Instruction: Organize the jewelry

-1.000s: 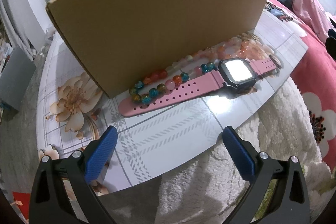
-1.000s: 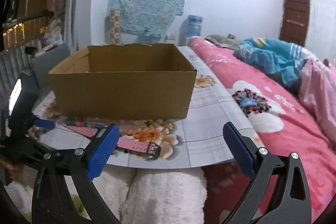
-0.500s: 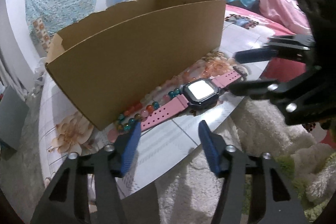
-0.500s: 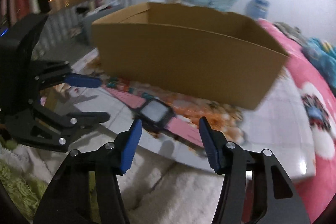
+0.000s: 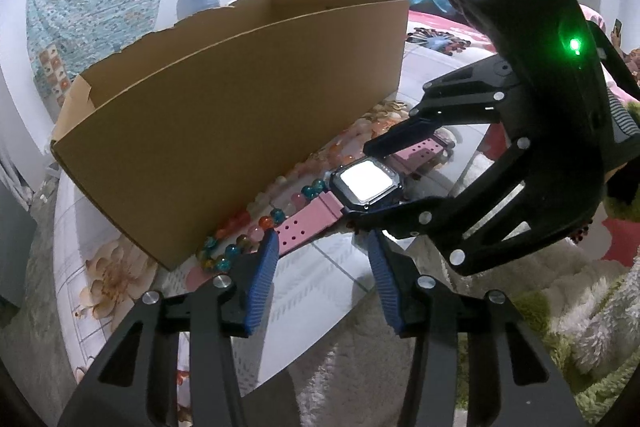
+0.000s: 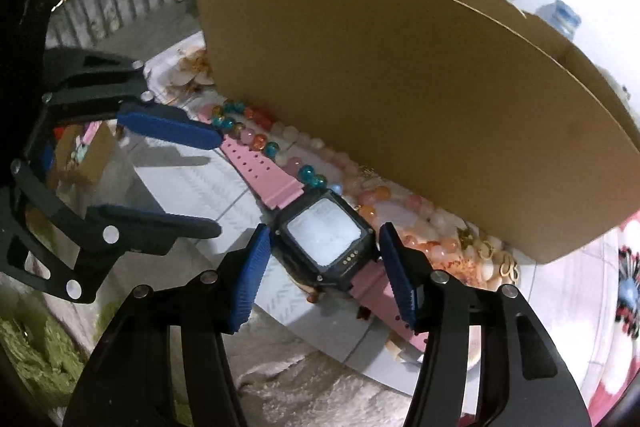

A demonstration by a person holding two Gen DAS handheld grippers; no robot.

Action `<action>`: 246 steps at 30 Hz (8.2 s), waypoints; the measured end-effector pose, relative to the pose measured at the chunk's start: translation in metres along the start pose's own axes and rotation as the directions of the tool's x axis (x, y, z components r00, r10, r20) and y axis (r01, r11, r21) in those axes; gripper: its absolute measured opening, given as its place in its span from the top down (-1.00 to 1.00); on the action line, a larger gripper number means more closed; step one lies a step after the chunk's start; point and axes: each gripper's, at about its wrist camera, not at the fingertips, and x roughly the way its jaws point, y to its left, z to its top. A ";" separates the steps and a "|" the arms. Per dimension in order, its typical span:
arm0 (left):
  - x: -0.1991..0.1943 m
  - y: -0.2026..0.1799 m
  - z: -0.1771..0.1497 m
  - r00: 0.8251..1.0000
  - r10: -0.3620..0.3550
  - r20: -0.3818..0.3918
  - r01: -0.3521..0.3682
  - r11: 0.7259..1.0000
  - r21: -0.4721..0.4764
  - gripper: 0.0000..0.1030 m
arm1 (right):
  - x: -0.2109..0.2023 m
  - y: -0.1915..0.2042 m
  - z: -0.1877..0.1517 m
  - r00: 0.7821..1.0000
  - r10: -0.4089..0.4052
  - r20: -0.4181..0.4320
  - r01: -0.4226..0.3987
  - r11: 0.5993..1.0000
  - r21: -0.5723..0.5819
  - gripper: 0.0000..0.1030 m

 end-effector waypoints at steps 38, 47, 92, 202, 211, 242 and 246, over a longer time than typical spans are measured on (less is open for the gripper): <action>0.019 -0.014 -0.001 0.996 0.086 -0.036 -0.082 0.992 0.093 0.73 | 0.000 -0.075 -0.002 0.851 0.519 -0.083 -0.476 0.828 0.298 0.03; 0.019 0.002 0.004 0.998 0.003 -0.065 -0.002 1.000 0.024 0.83 | -0.030 -0.065 -0.024 0.939 0.344 -0.002 -0.326 0.891 0.315 -0.03; 0.015 0.150 0.167 0.975 -0.170 -0.140 0.120 0.944 -0.309 0.95 | -0.046 -0.157 0.130 0.994 0.045 -0.099 -0.018 0.966 0.260 0.99; -0.002 0.076 -0.027 0.979 0.166 -0.119 -0.190 0.953 -0.237 -0.90 | -0.048 -0.021 -0.014 0.990 -0.132 0.052 0.075 0.798 0.599 -0.84; -0.001 0.078 -0.025 0.979 0.144 -0.144 -0.174 0.958 -0.230 -0.90 | -0.057 -0.015 -0.011 0.946 -0.324 0.019 0.262 0.796 0.546 -0.84; -0.015 0.074 -0.022 0.994 0.077 -0.081 -0.095 0.964 -0.249 -0.49 | -0.060 -0.030 -0.024 0.959 -0.040 0.281 -0.147 0.778 0.611 -0.27; -0.017 0.067 -0.017 0.997 0.049 -0.056 -0.059 0.977 -0.206 -0.18 | -0.045 -0.021 -0.013 0.970 0.011 0.242 -0.155 0.794 0.588 0.08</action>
